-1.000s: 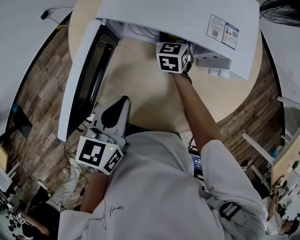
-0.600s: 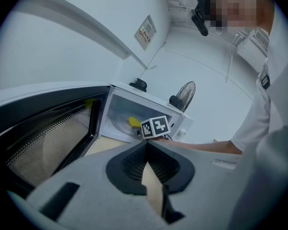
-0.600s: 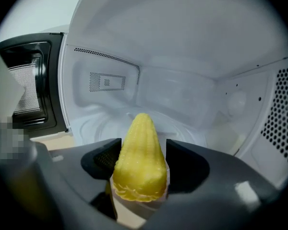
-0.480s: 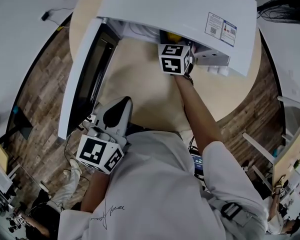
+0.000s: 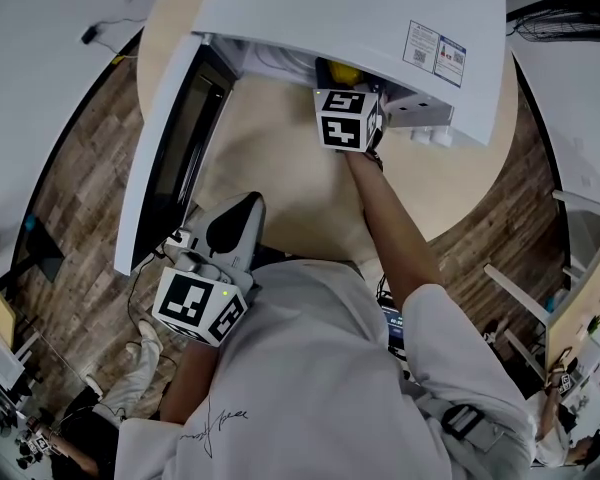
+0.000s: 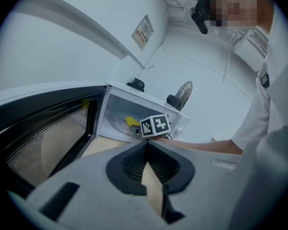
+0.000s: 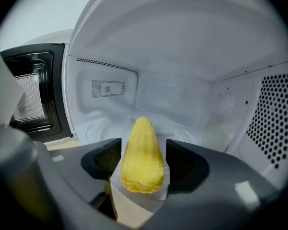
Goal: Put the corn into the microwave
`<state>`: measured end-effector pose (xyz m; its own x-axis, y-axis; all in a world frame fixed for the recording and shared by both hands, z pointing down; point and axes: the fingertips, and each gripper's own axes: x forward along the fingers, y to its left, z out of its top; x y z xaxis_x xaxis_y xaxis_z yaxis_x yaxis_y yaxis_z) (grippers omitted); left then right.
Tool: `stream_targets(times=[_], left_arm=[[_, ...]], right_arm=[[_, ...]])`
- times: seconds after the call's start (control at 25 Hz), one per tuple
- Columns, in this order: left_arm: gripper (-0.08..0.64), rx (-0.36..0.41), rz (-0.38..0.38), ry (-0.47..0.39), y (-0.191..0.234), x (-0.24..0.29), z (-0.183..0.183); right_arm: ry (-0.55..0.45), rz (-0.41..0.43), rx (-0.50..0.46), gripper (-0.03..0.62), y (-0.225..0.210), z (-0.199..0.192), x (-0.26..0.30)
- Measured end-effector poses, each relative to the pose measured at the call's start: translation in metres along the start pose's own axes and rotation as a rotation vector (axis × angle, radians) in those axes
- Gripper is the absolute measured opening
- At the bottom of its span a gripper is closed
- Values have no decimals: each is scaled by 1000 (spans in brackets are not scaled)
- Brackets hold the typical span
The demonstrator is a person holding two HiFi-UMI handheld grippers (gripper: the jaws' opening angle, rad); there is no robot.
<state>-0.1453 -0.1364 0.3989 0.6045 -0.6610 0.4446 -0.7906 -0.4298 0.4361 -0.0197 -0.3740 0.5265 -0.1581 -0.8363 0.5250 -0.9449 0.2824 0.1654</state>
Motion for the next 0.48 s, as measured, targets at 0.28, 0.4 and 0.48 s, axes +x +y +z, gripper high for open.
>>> stream_targets(times=[0.28, 0.4, 0.48], left_arm=[[-12, 6, -15, 4, -7, -2, -2], [-12, 6, -16, 3, -7, -4, -3], [-12, 8, -18, 6, -7, -5, -4]], right_arm=[[-12, 21, 33, 304, 4, 2, -10], [-21, 19, 40, 304, 4, 4, -14], [-26, 20, 47, 304, 4, 6, -18]])
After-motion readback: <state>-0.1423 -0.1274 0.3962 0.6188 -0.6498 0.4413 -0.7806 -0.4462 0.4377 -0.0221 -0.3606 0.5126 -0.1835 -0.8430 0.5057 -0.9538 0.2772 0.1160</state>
